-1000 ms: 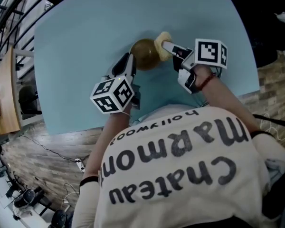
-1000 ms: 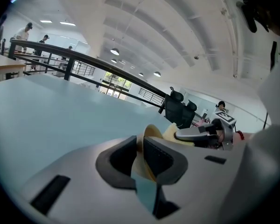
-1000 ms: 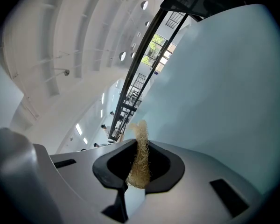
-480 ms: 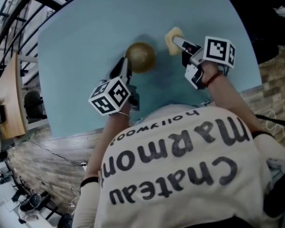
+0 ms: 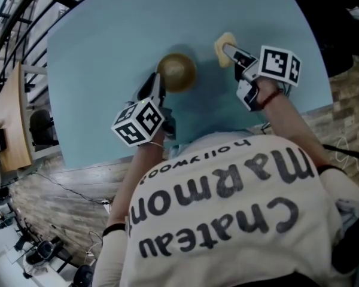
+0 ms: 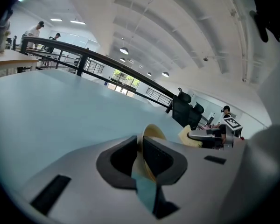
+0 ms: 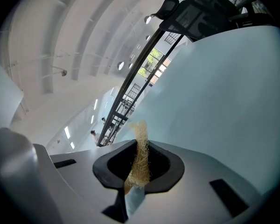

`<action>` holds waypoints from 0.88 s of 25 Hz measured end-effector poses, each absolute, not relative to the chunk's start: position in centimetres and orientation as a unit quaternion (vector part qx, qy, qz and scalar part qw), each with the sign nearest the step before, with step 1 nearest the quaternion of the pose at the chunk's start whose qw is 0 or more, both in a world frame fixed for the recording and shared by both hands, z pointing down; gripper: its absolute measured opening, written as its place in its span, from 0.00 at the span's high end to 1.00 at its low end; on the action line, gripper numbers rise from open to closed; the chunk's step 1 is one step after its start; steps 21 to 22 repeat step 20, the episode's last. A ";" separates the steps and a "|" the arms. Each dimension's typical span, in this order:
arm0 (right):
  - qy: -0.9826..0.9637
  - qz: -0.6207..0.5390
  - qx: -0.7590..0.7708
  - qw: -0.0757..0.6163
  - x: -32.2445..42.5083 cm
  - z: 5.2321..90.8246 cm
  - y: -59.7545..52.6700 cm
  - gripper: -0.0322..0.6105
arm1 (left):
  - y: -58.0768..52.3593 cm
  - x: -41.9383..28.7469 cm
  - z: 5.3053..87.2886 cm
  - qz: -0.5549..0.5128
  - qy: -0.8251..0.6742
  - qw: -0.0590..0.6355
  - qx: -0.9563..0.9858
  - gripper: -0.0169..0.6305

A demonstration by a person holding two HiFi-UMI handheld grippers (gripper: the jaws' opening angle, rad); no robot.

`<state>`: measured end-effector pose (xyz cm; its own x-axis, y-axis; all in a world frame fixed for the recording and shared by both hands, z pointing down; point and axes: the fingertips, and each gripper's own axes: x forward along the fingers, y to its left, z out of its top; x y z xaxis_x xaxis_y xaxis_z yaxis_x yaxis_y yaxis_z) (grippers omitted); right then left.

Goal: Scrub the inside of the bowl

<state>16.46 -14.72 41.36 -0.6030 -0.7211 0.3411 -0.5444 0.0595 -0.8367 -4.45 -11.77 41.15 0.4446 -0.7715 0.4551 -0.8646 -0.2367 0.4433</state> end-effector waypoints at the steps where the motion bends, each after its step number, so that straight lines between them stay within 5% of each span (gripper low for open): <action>1: 0.723 -0.528 -0.437 0.083 16.3 41.4 -14.8 0.85 | -11.7 -4.5 41.3 0.070 -0.523 0.332 0.782 0.91; 22: 0.729 -0.532 -0.425 0.067 15.8 42.1 -14.9 0.85 | -11.4 -4.8 41.2 0.059 -0.537 0.333 0.773 0.91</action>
